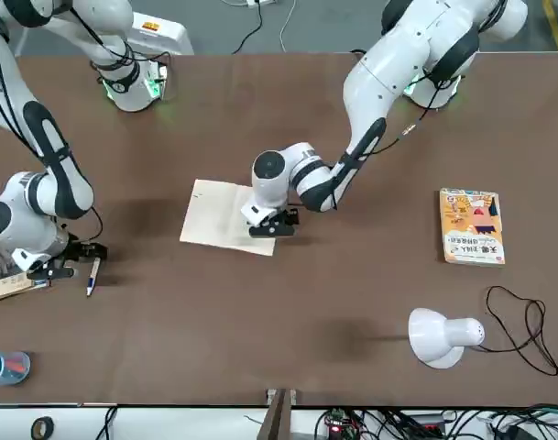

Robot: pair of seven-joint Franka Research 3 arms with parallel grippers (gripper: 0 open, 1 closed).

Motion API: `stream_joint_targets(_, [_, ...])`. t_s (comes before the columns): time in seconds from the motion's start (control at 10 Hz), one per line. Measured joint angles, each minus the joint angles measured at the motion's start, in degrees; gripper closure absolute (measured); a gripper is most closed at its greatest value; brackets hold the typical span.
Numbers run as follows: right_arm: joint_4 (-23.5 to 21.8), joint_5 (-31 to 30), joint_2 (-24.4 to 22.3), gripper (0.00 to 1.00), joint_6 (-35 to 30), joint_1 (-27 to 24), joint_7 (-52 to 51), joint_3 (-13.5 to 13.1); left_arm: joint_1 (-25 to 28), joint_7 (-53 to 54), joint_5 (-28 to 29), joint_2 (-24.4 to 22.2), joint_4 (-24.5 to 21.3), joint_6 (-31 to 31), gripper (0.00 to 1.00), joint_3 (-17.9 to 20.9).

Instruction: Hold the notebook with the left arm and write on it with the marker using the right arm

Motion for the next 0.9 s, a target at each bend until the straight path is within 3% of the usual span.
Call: stream_joint_targets(0.9, [0.0,0.0,2.4,0.08,1.7,0.3,2.0,-0.3,0.0,0.0,0.0,0.0,0.0,0.0,0.0,0.0])
